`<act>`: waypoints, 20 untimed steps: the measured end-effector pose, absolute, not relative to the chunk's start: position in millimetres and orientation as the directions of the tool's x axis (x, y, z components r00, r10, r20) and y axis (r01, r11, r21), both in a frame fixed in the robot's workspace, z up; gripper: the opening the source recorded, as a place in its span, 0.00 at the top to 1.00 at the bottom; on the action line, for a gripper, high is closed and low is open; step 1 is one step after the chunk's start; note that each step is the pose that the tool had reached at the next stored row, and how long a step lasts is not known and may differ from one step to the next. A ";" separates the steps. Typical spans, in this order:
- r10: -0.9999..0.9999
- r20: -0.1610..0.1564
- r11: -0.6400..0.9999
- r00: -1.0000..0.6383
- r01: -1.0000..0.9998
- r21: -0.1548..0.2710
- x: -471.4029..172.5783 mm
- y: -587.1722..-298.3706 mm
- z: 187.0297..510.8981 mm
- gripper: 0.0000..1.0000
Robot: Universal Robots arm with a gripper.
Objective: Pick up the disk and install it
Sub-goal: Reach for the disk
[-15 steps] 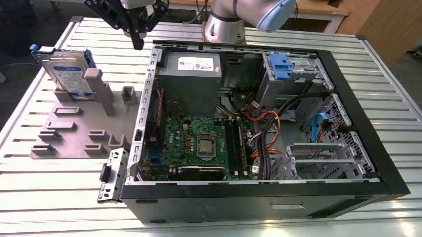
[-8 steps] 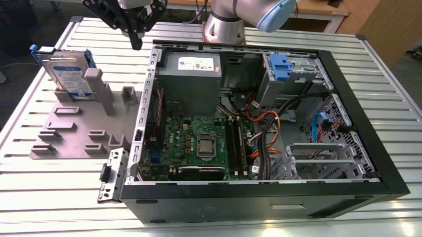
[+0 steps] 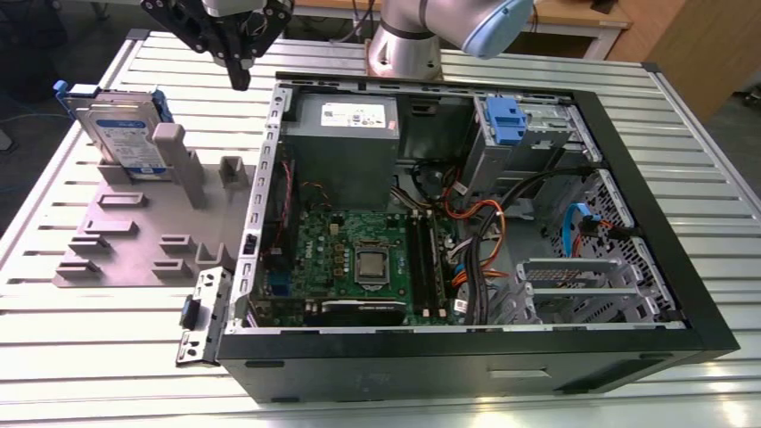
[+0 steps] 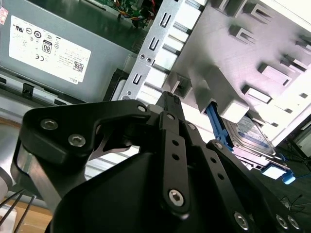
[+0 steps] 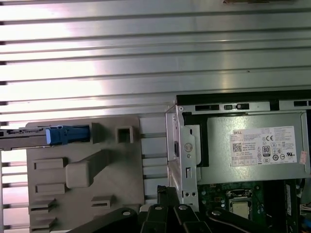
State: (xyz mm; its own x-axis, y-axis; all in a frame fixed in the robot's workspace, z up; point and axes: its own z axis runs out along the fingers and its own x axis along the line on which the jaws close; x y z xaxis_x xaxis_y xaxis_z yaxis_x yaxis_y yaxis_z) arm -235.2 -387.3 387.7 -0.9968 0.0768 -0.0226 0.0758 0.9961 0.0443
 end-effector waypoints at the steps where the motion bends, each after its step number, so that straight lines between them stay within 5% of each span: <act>1: 0.077 -0.023 0.996 -0.997 0.076 0.044 -236.2 -387.1 387.6 0.89; 20: 0.077 -0.022 0.996 -0.997 0.076 0.044 -252.7 -385.0 386.3 0.89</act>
State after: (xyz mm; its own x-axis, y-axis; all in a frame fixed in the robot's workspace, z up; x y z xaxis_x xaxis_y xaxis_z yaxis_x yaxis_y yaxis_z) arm -252.7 -385.0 386.3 -0.9968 0.0769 -0.0224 0.0758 0.9961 0.0441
